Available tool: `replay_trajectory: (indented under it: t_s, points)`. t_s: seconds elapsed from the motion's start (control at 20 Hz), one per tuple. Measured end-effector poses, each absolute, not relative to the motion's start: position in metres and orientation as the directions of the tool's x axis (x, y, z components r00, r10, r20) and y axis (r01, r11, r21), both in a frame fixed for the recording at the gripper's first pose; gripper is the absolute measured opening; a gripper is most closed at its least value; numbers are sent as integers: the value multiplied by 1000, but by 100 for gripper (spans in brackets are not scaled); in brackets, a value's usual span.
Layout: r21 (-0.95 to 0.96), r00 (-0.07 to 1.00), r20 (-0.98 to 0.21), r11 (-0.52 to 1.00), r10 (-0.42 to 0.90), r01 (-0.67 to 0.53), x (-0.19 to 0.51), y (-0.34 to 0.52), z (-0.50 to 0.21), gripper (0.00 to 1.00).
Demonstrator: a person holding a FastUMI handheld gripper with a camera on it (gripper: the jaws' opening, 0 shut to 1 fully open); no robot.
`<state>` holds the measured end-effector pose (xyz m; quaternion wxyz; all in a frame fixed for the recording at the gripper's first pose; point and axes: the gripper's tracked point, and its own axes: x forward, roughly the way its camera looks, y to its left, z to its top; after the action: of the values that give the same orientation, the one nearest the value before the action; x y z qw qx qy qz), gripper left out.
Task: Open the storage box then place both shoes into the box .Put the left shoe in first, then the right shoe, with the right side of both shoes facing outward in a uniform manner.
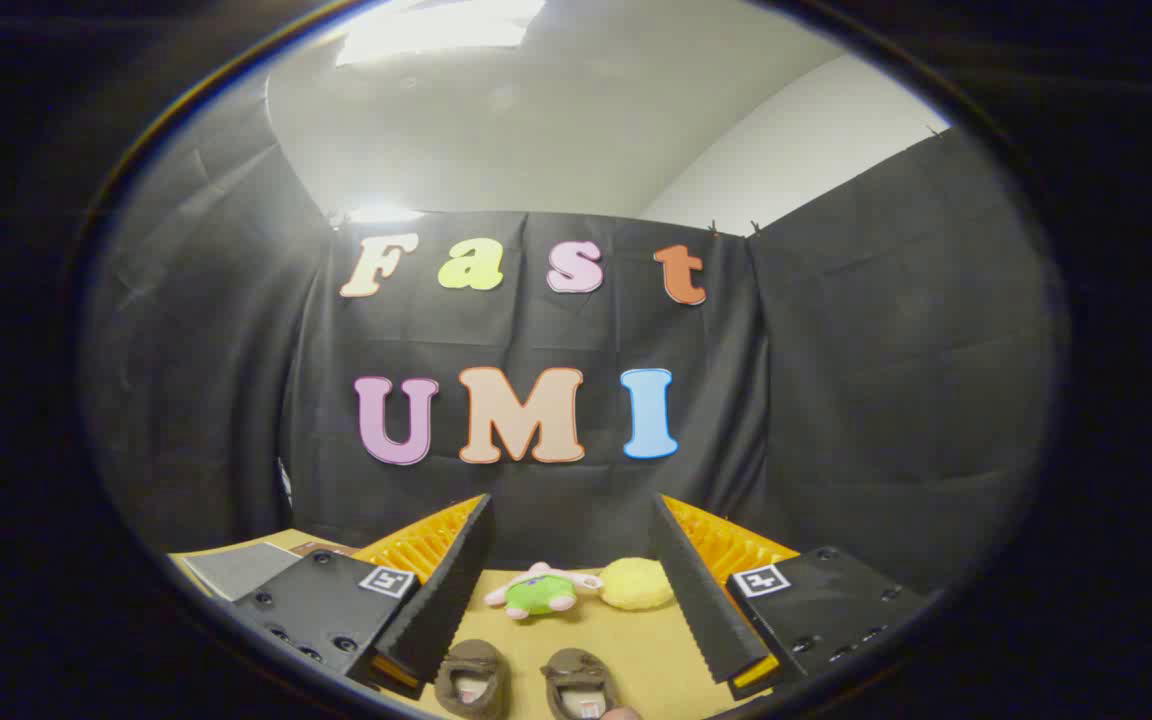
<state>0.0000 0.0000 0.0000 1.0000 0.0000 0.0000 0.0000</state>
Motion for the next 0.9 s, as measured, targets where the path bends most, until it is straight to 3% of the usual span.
replay_trajectory:
  t_s: [0.45, 0.9]
  points:
    - [117, 998, -9, 991, 67, -65, 27, 29, -19, 99]
    - [92, 982, -65, 981, 176, -170, 50, 64, -39, 97]
